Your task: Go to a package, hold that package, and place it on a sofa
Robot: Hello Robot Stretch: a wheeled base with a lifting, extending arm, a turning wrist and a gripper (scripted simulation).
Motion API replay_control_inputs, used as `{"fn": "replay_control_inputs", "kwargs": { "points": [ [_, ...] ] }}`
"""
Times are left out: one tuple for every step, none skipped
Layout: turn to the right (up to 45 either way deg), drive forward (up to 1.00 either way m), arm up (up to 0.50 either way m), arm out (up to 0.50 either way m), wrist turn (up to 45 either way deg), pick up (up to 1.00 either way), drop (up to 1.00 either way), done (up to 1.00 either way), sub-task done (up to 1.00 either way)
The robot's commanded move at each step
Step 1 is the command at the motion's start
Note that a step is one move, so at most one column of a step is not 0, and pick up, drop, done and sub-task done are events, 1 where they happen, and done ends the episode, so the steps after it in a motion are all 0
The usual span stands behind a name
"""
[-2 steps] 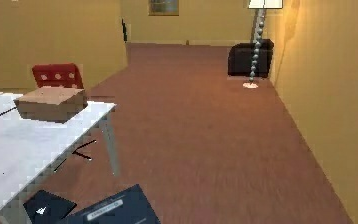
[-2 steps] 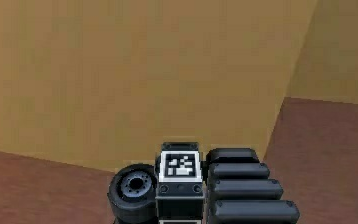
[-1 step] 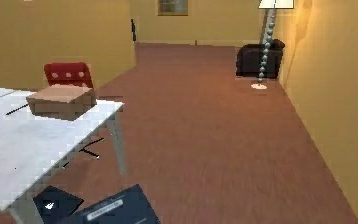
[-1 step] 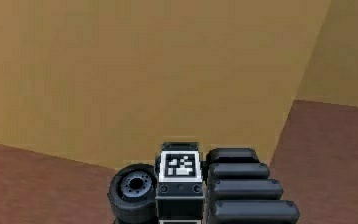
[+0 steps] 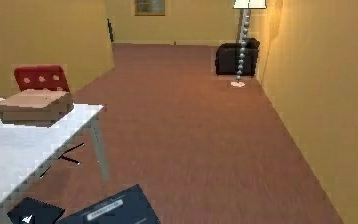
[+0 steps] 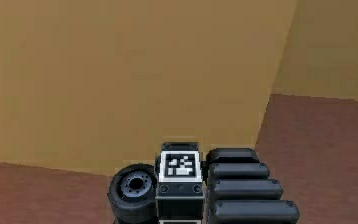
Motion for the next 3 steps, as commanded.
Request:
{"fn": "replay_control_inputs", "kwargs": {
  "points": [
    [0.0,1.0,0.0,0.0,0.0,0.0,0.0,0.0,0.0],
    [3.0,0.0,0.0,0.0,0.0,0.0,0.0,0.0,0.0],
    [0.0,0.55,0.0,0.0,0.0,0.0,0.0,0.0,0.0]
  ]
}}
